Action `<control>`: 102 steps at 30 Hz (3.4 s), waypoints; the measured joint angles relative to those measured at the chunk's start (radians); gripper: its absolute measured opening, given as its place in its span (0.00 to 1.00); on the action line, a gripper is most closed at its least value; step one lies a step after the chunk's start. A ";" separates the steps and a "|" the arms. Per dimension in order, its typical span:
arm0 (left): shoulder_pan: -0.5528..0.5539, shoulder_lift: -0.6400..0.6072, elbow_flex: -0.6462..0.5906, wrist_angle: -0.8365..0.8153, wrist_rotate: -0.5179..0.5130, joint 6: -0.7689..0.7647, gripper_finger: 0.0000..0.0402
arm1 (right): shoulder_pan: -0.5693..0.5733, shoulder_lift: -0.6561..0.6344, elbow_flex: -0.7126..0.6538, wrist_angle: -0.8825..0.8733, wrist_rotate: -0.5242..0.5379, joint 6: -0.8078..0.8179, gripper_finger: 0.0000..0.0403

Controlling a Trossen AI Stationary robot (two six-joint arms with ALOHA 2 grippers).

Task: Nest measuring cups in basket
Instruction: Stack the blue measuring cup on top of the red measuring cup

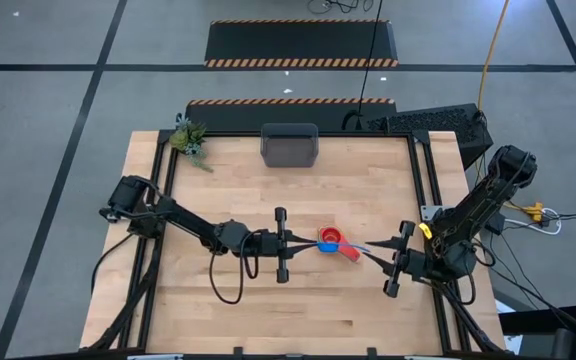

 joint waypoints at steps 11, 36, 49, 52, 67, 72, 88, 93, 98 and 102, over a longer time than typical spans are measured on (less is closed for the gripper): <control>0.000 0.000 0.000 0.001 0.001 -0.001 0.00 | 0.000 0.000 0.000 0.013 -0.002 0.015 0.13; -0.048 -0.110 -0.006 -0.358 -0.454 -0.116 0.62 | 0.138 0.019 0.090 -0.031 0.335 -0.224 0.00; -0.034 -0.250 -0.006 -0.714 -0.455 -0.366 0.47 | 0.196 0.075 0.251 -0.205 0.361 -0.268 0.00; -0.034 -0.253 -0.006 -0.726 -0.455 -0.374 0.43 | 0.207 0.076 0.302 -0.252 0.360 -0.277 0.00; -0.039 -0.254 -0.006 -0.729 -0.454 -0.386 0.40 | 0.089 0.126 0.398 -0.430 0.311 -0.318 0.00; -0.042 -0.254 -0.006 -0.733 -0.454 -0.386 0.40 | 0.071 0.169 0.398 -0.496 0.315 -0.317 0.00; -0.042 -0.254 -0.006 -0.765 -0.453 -0.389 0.40 | 0.060 0.402 0.398 -0.652 0.362 -0.300 0.00; -0.042 -0.254 -0.006 -0.765 -0.453 -0.389 0.40 | 0.049 0.434 0.382 -0.697 0.363 -0.298 0.00; -0.042 -0.253 -0.005 -0.764 -0.453 -0.388 0.40 | 0.030 0.434 0.315 -0.676 0.364 -0.298 0.00; -0.042 -0.253 -0.005 -0.764 -0.453 -0.388 0.40 | 0.023 0.434 0.269 -0.670 0.364 -0.276 0.00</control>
